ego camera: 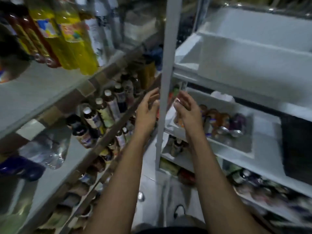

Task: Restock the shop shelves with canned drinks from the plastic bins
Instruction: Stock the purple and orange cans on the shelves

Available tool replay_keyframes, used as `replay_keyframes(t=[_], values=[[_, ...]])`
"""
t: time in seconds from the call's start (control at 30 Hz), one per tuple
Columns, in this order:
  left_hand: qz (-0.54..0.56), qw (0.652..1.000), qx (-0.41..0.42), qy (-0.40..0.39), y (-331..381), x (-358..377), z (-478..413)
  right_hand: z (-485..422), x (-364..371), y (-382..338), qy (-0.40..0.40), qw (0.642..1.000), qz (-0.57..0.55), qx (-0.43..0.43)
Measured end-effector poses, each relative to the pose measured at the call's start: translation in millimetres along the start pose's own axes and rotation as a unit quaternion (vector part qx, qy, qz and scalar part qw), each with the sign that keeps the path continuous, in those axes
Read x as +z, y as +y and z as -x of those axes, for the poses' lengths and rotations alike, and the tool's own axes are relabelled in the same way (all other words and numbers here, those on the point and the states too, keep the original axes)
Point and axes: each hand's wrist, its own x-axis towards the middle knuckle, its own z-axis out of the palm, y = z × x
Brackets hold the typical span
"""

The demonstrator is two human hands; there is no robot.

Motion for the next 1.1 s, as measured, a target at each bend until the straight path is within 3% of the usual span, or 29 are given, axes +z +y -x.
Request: replay_keyframes(t=[0.4,0.5,0.63,0.83,1.1], values=[[-0.04,0.986,-0.1,-0.129,-64.9,129.9,2.1,-19.6,-132.2,85.1,0.188,0.973,0.007,0.131],[-0.047,0.982,-0.131,-0.126,-71.5,151.0,-0.7,-34.3,-151.0,93.6,0.217,0.967,-0.003,0.136],[-0.059,0.979,-0.145,-0.133,-77.6,170.4,-8.1,-40.5,-165.7,93.0,0.186,0.969,0.058,0.152],[-0.079,0.97,-0.158,-0.166,-84.6,193.8,-16.6,-44.5,-176.8,103.4,0.185,0.973,0.038,0.132],[-0.141,0.954,-0.157,-0.215,-95.1,223.3,-27.3,-67.7,-184.7,116.8,0.123,0.949,0.082,0.279]])
